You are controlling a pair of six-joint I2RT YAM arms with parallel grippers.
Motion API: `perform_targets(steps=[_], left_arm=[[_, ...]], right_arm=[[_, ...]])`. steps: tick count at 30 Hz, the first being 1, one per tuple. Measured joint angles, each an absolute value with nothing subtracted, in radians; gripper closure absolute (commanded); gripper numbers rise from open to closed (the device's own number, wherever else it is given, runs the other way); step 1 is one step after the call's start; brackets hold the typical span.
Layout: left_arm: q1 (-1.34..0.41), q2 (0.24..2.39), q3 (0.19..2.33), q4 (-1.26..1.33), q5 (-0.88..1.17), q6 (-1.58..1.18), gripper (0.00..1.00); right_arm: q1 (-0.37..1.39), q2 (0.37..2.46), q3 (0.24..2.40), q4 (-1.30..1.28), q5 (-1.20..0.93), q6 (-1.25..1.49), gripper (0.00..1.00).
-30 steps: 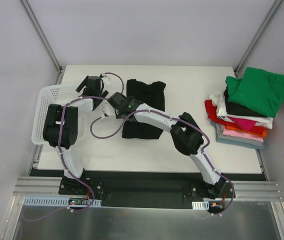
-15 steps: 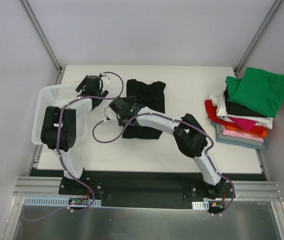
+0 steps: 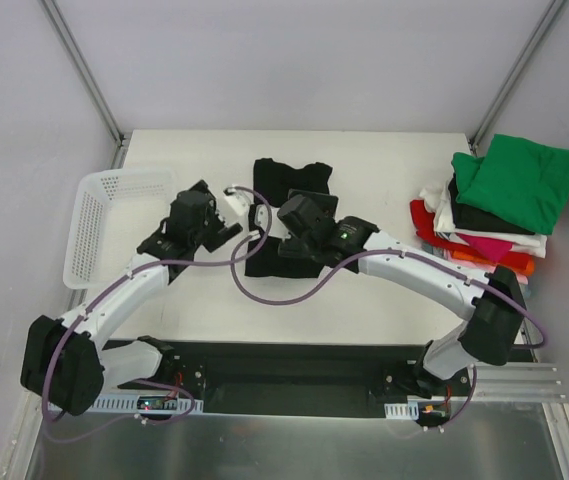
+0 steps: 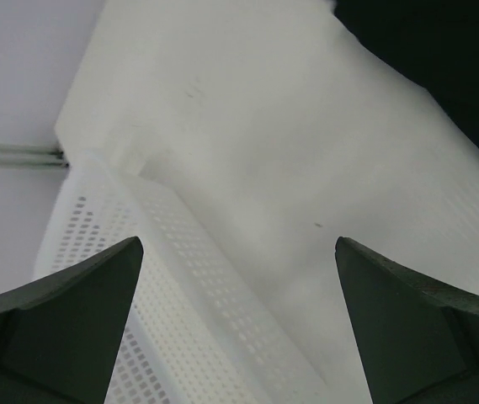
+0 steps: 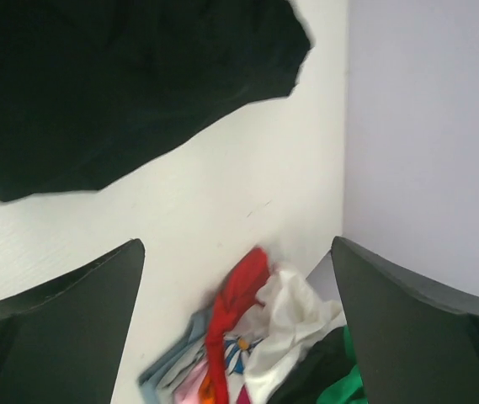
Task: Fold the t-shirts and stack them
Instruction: Fold the tshirt
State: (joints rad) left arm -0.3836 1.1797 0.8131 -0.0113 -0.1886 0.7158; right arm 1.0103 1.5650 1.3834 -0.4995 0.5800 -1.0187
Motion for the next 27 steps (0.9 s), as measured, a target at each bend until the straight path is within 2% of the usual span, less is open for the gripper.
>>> perform_targets(steps=[10,19,27], left_arm=[[-0.510,1.069,0.611,-0.142,-0.172,0.709,0.01],[-0.538,1.196,0.621,-0.152,-0.138,0.680,0.01],[-0.538,1.319,0.719,-0.156,-0.068,0.627,0.01]], right_arm=[[1.005,1.485,1.074,-0.585,0.453,-0.905,0.03],[1.004,1.468,1.005,-0.551,0.378,-0.863,0.03],[1.004,1.501,0.950,-0.483,0.354,-0.865,0.03]])
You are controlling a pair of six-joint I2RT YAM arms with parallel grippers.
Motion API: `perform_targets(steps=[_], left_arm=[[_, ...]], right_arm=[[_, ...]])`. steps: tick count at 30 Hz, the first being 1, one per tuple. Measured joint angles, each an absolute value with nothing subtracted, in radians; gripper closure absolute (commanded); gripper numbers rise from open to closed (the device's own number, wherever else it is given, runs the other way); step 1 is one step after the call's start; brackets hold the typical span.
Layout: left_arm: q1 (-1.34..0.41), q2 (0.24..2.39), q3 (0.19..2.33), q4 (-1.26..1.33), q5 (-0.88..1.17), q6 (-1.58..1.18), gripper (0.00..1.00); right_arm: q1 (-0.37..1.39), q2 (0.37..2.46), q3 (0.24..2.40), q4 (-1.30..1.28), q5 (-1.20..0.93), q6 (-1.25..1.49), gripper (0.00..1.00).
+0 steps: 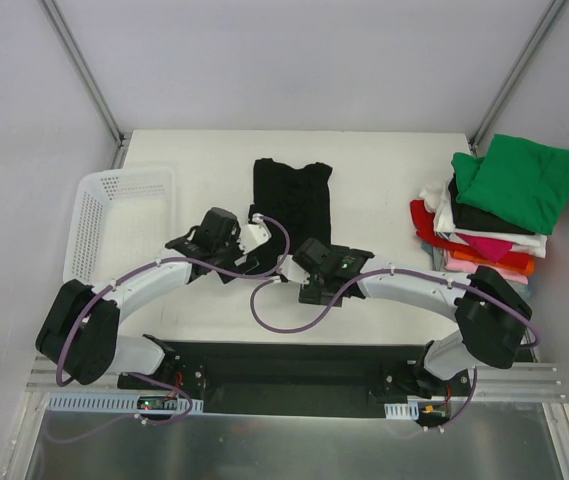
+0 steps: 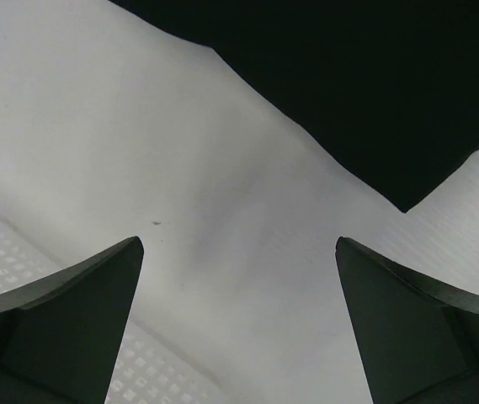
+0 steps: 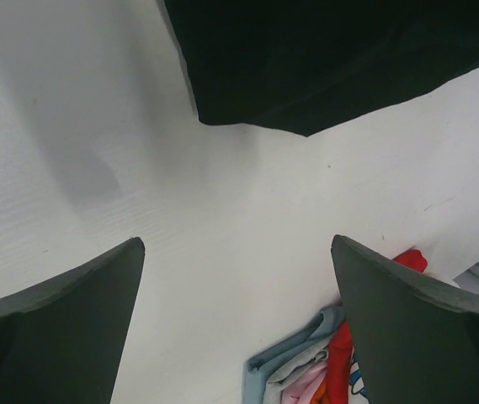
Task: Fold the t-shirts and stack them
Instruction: Fold the tshirt
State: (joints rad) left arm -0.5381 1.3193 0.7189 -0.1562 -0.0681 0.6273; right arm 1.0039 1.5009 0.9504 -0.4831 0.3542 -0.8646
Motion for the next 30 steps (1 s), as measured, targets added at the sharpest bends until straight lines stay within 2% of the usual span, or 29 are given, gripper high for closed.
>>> perform_targets(steps=[11,16,23,30], left_arm=[[-0.544,1.326,0.753,-0.122,0.083,0.531,0.02],[-0.554,1.255,0.576,0.006,0.126,0.527,0.01],[-0.572,1.156,0.393,0.191,0.067,0.591,0.01],[-0.594,1.132,0.212,0.538,-0.027,0.738,0.01]], right_arm=[[1.007,1.551,0.919,-0.315,0.389,-0.895,0.03],[1.017,1.559,0.859,-0.243,0.434,-0.923,0.03],[1.035,1.561,0.823,-0.164,0.485,-0.947,0.03],[1.059,1.561,0.739,-0.027,0.555,-1.005,0.04]])
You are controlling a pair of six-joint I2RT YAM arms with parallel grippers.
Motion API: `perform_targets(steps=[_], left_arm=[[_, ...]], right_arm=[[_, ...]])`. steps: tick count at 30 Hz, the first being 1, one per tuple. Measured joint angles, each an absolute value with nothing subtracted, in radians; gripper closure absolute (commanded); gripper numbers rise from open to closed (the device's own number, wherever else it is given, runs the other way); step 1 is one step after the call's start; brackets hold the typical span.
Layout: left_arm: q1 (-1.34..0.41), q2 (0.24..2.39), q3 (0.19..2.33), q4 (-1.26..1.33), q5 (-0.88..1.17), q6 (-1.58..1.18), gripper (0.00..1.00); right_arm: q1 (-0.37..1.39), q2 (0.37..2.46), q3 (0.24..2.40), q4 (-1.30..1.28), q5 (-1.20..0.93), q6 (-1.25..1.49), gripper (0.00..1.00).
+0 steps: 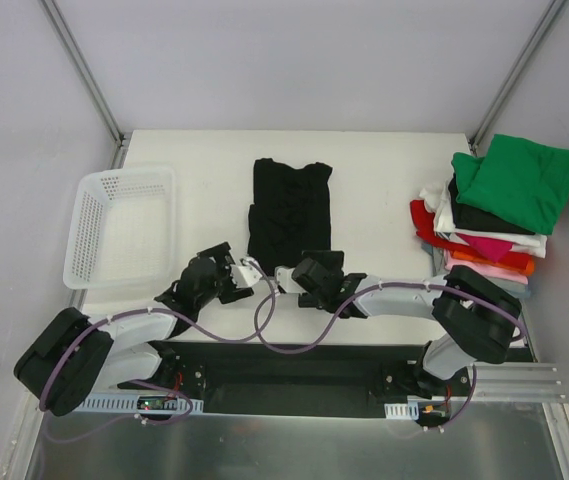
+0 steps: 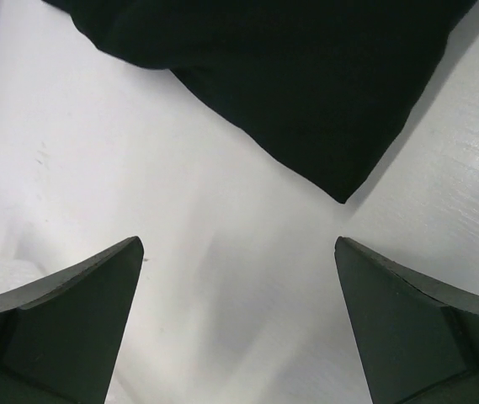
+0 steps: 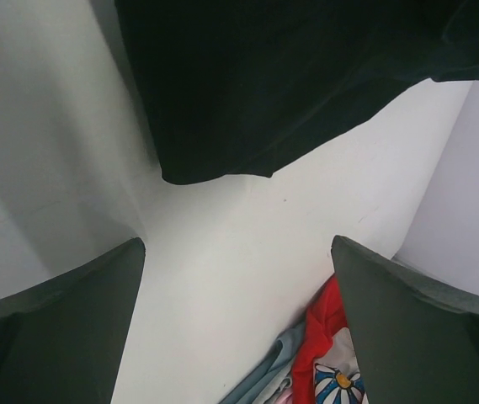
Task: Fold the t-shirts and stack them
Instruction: Fold the tshirt
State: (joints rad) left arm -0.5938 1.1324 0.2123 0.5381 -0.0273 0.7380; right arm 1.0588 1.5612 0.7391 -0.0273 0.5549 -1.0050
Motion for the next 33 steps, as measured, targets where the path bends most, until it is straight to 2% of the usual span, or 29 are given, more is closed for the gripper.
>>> perform_targets(steps=[7,20,33], left_arm=[[-0.644,1.153,0.099,0.787,-0.062,0.860,0.01],[-0.799,1.055,0.095,0.756,-0.073,0.905,0.01],[-0.800,1.202,0.132,0.790,-0.075,0.906,0.01]], right_arm=[[1.077,1.562,0.706,0.048,0.593,-1.049,0.03],[1.122,1.585,0.715,0.052,0.587,-1.055,0.03],[1.120,1.612,0.726,0.083,0.591,-1.081,0.03]])
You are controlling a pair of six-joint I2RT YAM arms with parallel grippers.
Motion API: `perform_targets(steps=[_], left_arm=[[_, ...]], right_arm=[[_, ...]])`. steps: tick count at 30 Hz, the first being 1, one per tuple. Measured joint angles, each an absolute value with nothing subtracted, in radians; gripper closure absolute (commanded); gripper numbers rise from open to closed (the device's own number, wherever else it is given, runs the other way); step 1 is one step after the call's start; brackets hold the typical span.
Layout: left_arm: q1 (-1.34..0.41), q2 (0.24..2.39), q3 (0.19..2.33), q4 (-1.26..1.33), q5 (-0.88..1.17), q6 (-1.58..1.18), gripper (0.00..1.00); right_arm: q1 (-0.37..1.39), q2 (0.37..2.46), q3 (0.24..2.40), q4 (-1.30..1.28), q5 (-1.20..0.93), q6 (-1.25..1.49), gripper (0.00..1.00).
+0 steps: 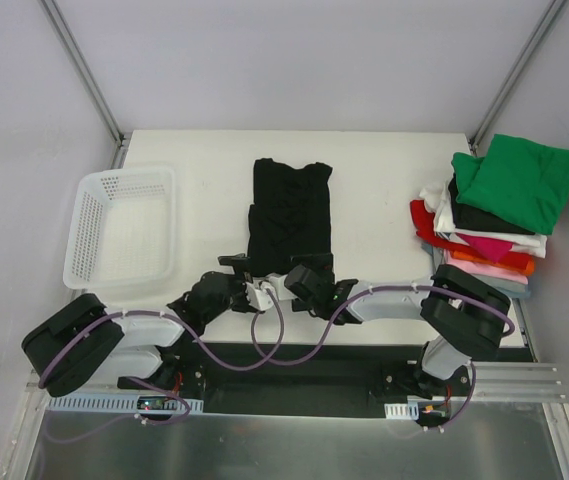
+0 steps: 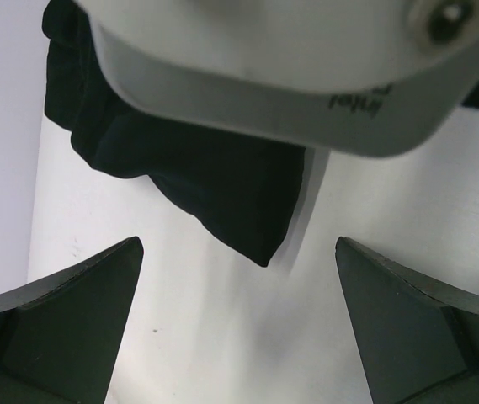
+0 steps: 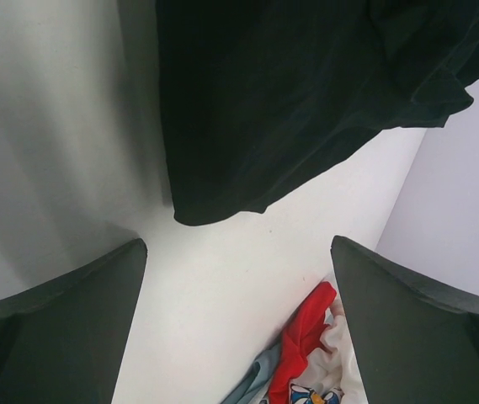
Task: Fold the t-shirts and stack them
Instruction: Fold the tshirt
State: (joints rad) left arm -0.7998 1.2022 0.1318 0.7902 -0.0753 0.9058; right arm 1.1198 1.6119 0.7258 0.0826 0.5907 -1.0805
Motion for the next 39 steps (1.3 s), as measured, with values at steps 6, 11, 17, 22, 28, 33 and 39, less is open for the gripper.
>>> perform_targets(steps=[6,11,17,22,28,33,39], left_arm=[[-0.800,1.272,0.150,0.853,-0.081,0.907,0.01],[-0.799,1.359,0.166,0.948,-0.089,0.911,0.01],[-0.798,1.462,0.185,1.060,-0.101,0.918,0.01],[-0.790,1.550,0.196,1.174,-0.135,0.937,0.01],[-0.783,1.574,0.202,1.202,-0.152,0.955,0.01],[-0.782,1.573,0.212,1.182,-0.173,0.957,0.01],[-0.777,1.522,0.222,1.095,-0.192,0.940,0.02]], right_arm=[[1.103,1.625,0.731,0.108,0.587,-1.100,0.03],[1.079,1.650,0.743,0.135,0.587,-1.132,0.02],[1.048,1.673,0.758,0.157,0.587,-1.169,0.02],[1.019,1.696,0.777,0.161,0.584,-1.192,0.08],[1.009,1.714,0.796,0.157,0.576,-1.199,0.12],[0.999,1.725,0.822,0.119,0.561,-1.196,0.15],[0.994,1.729,0.843,0.087,0.538,-1.179,0.25]])
